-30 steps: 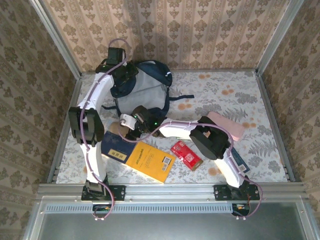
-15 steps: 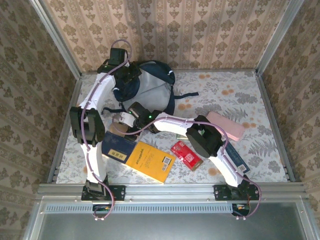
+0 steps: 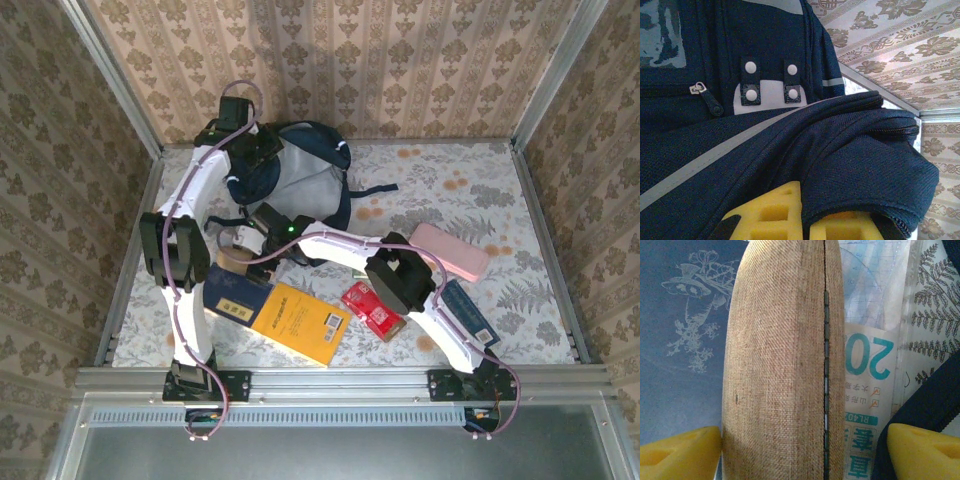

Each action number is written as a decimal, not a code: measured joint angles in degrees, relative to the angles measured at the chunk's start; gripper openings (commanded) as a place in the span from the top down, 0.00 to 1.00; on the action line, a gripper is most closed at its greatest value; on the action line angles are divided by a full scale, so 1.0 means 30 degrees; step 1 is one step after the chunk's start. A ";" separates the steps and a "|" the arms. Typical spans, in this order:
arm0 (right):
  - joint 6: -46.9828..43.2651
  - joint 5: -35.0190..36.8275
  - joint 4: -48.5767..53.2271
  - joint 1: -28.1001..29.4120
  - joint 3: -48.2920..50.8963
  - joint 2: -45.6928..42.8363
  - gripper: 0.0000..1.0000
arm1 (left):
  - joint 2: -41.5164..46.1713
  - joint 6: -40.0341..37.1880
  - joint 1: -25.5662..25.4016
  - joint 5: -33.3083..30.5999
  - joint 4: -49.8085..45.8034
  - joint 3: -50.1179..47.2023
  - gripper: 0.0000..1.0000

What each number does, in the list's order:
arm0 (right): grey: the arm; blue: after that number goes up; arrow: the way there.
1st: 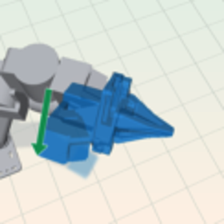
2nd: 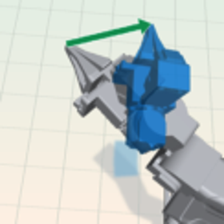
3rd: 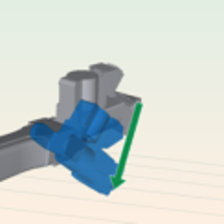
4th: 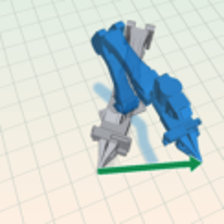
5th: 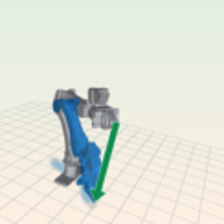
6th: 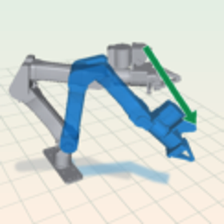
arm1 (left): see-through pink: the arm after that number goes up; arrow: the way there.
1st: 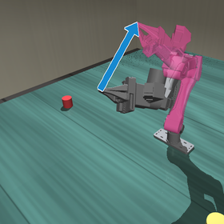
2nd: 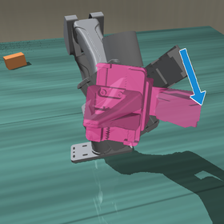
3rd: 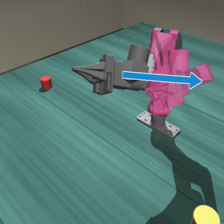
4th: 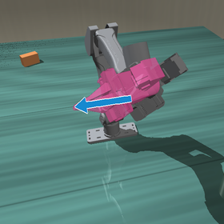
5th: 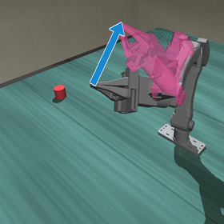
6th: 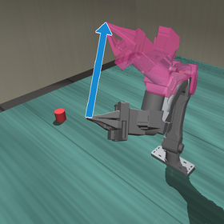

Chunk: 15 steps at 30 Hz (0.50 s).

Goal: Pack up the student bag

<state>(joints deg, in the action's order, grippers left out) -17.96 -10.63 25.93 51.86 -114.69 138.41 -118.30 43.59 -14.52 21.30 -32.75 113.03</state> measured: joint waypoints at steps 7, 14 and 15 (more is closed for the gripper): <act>0.0080 -0.0036 -0.0444 0.0000 0.0197 -0.0087 0.48 | -0.0015 0.0080 0.0015 0.0138 0.0015 0.0000 1.00; 0.0576 -0.0248 -0.1778 0.0146 0.2018 -0.1508 0.65 | -0.0015 0.0080 0.0015 0.0189 0.0117 -0.0036 1.00; 0.0619 -0.0197 -0.2106 0.0182 0.2492 -0.1763 0.66 | -0.0015 0.0080 0.0029 0.0182 0.0168 -0.0058 1.00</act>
<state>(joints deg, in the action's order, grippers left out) -16.10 -11.22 19.62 52.40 -107.22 133.12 -118.34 43.83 -14.44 21.85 -32.25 112.86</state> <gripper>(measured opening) 0.380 0.077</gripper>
